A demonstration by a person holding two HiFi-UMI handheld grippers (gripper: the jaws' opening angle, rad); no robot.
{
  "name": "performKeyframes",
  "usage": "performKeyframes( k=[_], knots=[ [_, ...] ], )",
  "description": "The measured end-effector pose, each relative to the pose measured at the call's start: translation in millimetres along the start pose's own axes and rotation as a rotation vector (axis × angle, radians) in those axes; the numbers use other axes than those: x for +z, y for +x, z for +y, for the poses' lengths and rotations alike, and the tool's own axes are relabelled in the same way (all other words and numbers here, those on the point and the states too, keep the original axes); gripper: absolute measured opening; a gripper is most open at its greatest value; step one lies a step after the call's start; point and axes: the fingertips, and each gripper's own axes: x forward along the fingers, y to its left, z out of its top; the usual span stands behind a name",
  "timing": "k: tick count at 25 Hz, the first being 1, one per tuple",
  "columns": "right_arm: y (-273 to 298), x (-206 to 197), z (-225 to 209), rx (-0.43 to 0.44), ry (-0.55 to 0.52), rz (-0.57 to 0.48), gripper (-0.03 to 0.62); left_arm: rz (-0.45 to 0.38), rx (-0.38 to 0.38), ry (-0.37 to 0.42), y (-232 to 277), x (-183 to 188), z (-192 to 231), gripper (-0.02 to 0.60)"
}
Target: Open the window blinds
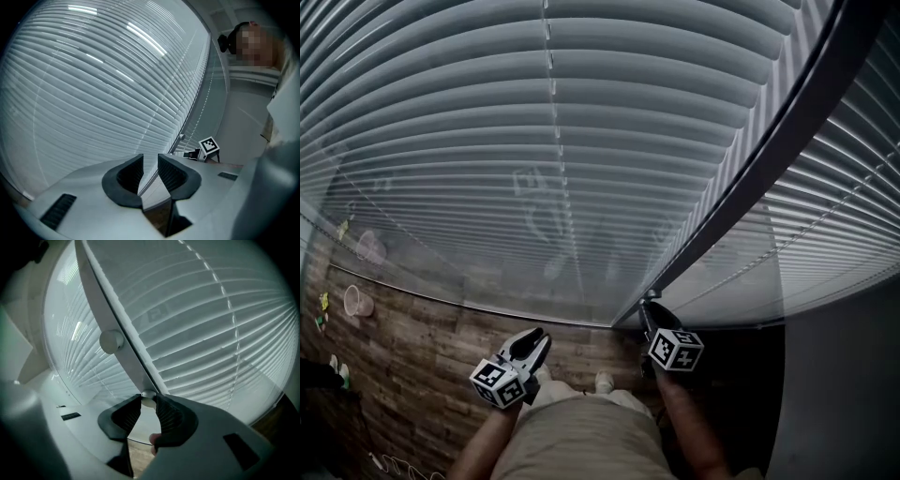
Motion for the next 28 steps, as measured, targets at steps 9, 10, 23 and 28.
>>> performKeyframes(
  k=[9,10,23,28],
  knots=[
    [2,2,-7,0.154,0.34,-0.029,0.106,0.004,-0.005,0.001,3,-2,-1,0.106],
    [2,2,-8,0.175,0.377,-0.028,0.106,0.008,-0.005,0.006,4,-3,0,0.106],
    [-8,-2,-5,0.171,0.292,-0.029,0.107,0.02,-0.023,0.021,10,0,-6,0.106],
    [-10,0,4,0.019,-0.103,-0.023,0.167,0.015,-0.018,0.02,10,2,-2,0.107]
  ],
)
